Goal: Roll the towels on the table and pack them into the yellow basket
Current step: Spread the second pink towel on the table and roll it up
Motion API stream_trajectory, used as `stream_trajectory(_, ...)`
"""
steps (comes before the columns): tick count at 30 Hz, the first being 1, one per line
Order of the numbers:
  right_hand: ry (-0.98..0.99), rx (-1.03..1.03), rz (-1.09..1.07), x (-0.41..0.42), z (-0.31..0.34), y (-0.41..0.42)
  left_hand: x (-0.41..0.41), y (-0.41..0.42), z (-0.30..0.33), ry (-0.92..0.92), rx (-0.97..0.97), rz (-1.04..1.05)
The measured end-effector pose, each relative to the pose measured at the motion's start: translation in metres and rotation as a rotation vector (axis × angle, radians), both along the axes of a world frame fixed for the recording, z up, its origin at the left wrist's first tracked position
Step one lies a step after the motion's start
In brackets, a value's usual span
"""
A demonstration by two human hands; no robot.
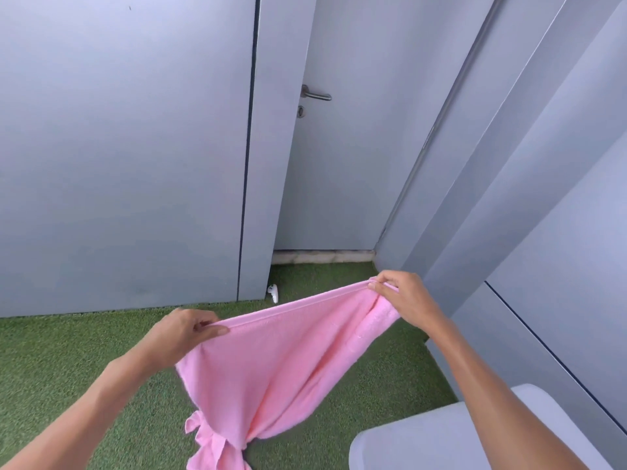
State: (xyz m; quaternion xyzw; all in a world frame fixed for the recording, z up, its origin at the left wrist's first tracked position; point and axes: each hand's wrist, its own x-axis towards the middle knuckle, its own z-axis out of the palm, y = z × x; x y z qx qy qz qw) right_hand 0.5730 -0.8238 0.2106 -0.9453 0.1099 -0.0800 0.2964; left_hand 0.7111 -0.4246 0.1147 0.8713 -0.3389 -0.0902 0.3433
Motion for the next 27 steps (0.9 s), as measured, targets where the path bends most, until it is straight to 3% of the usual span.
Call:
stream_trajectory(7,0.168,-0.066,-0.128,-0.045,-0.049,-0.020,-0.040,-0.044,-0.023,0.068,-0.096,0.126)
stream_trajectory(10,0.348,-0.101,-0.145,-0.079,-0.067,-0.034,-0.068,-0.075,-0.036,0.182,-0.151,0.158)
stream_trajectory(14,0.621,-0.392,-0.233,-0.123,-0.085,-0.058,-0.103,-0.122,-0.058,0.303,-0.085,0.118)
stream_trajectory(18,0.647,-0.554,-0.479,-0.152,-0.095,-0.092,-0.149,-0.162,-0.064,0.396,-0.082,0.030)
stream_trajectory(27,0.410,-0.337,-0.578,-0.190,-0.139,-0.224,-0.204,-0.229,-0.100,0.422,-0.040,0.232)
